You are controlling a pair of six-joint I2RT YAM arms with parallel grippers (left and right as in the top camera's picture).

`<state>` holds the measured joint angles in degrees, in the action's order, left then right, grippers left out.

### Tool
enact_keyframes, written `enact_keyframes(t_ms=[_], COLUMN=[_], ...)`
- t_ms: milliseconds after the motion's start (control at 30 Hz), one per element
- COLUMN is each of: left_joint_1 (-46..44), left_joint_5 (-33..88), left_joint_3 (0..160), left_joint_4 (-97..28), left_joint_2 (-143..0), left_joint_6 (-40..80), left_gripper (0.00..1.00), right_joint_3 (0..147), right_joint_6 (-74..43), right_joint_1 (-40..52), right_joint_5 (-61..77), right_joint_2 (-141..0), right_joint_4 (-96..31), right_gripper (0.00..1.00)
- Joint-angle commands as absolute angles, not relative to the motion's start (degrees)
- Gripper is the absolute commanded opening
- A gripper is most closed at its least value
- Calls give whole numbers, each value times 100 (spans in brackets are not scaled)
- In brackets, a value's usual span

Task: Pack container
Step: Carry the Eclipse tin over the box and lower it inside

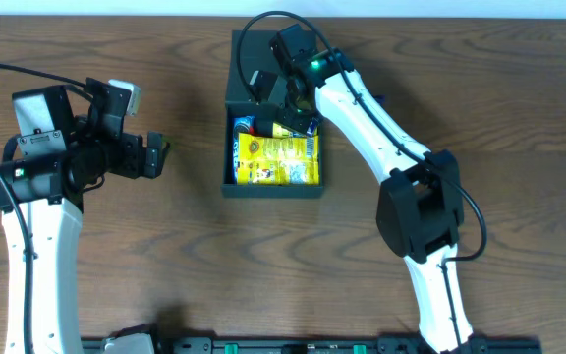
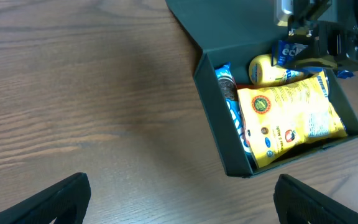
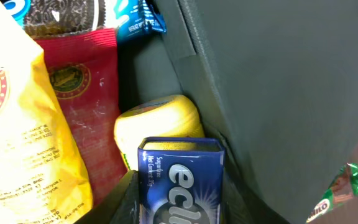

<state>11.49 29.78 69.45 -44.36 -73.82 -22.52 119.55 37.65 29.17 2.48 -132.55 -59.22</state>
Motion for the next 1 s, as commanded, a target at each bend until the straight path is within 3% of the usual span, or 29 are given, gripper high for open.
enact_keyframes(t_ms=[0,67,233,433,500,567,633,733,800,967], left_joint_1=[1162,1162,1162,1162,1162,1162,1162,1162,1162,1162], left_joint_5=[2982,2985,2982,2982,2980,2980,2980,2982,2982,2982], left_joint_3=[6963,6963,6963,6963,6963,6963,6963,6963,6963,6963], left_joint_4=[-4436,-4438,-4438,-4436,-4434,-4434,-4436,-4438,-4438,-4438], left_joint_2=[-7338,-7338,-7338,-7338,-7338,-7338,-7338,-7338,-7338,-7338], left_joint_6=[-2322,-2364,-2408,-2438,-2447,-2447,-2447,-2447,-2445,-2445], left_gripper=[95,95,95,95,95,95,95,95,96,96], right_joint_3=[12020,12022,12022,12022,12022,12022,12022,12022,12022,12020], right_joint_6=[3837,3837,3817,3728,3730,3730,3686,3481,3428,3277], right_joint_1=[2895,2895,2891,2891,2891,2891,2891,2891,2884,2720], right_joint_5=[246,257,349,349,349,349,349,351,370,366], right_joint_2=[-13388,-13362,-13231,-12879,-12759,-12680,-12643,-12626,-12626,-12672], right_joint_4=[-5981,-5983,-5979,-5937,-5935,-5937,-5940,-5911,-5892,-5677], right_gripper=[59,84,95,98,88,65,29,7,1,2])
